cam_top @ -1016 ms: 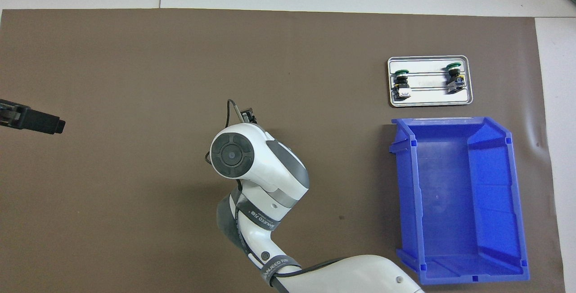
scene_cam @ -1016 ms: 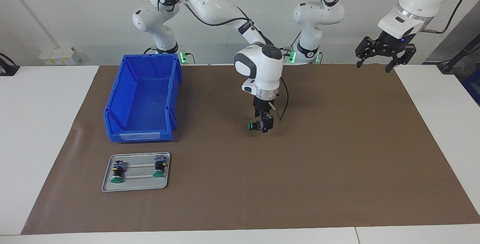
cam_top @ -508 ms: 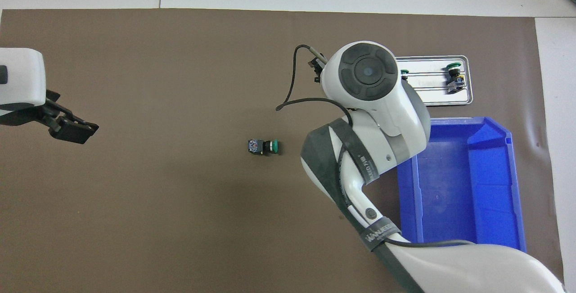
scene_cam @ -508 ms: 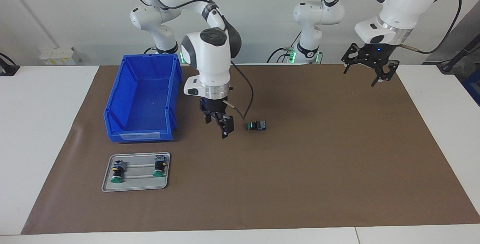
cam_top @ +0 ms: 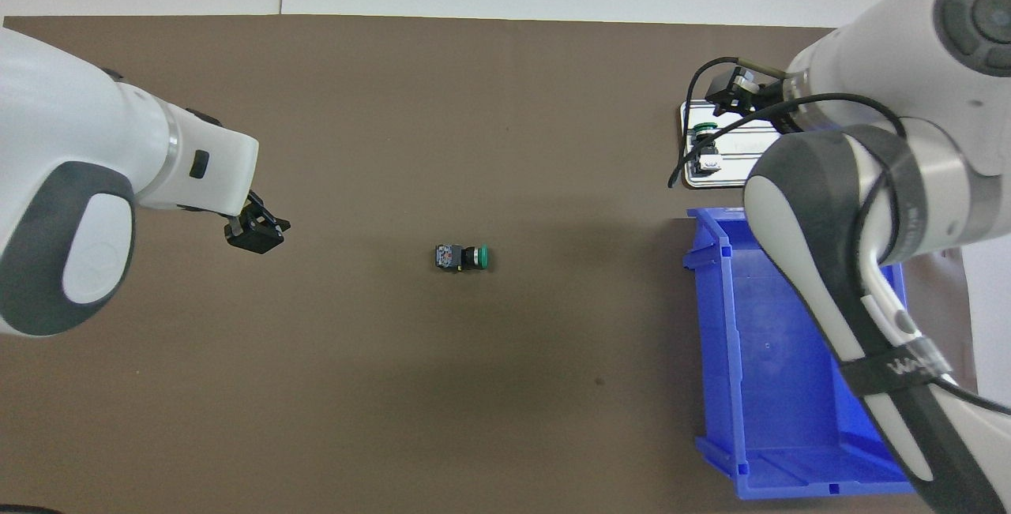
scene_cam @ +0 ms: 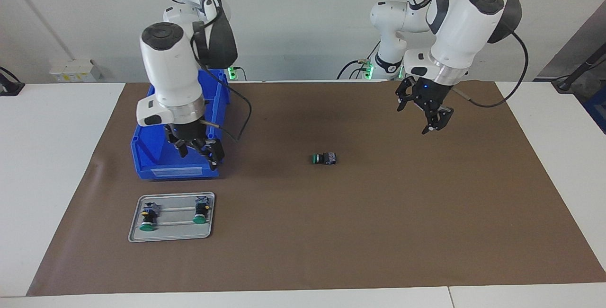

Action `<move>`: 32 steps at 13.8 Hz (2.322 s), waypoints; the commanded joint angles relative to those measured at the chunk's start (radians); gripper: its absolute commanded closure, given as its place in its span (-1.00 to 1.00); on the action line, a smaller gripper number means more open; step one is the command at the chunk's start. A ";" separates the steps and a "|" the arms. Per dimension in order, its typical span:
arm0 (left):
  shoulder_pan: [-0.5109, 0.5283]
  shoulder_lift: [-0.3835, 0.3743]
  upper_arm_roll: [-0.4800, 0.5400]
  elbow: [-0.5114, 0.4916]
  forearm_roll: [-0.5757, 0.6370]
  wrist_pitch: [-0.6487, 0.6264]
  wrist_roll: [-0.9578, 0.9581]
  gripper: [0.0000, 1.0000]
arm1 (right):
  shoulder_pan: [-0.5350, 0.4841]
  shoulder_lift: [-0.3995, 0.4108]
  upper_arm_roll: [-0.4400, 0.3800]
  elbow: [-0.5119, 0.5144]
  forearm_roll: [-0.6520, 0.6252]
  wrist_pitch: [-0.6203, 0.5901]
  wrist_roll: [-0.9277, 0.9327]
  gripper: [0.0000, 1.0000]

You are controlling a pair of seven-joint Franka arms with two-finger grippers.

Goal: Place and press button with both arms

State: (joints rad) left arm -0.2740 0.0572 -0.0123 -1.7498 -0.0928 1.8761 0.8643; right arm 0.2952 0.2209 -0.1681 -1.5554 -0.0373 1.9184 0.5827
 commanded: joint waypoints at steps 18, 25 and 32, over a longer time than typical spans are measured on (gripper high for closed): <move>-0.376 0.322 0.014 -0.184 -0.019 0.617 0.061 -1.00 | -0.165 -0.242 0.004 0.051 0.033 -0.452 -0.397 -1.00; -0.401 0.320 0.014 -0.229 -0.022 0.617 0.051 -0.66 | -0.148 -0.270 0.010 -0.018 -0.021 -0.395 -0.399 -1.00; -0.377 0.305 0.014 -0.168 -0.054 0.615 0.044 1.00 | -0.146 -0.270 0.012 -0.015 -0.003 -0.403 -0.397 -1.00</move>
State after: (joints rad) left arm -0.6599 0.3894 -0.0053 -1.9179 -0.1113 2.4828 0.9067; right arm 0.1513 -0.0198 -0.1625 -1.5355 -0.0415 1.4982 0.2078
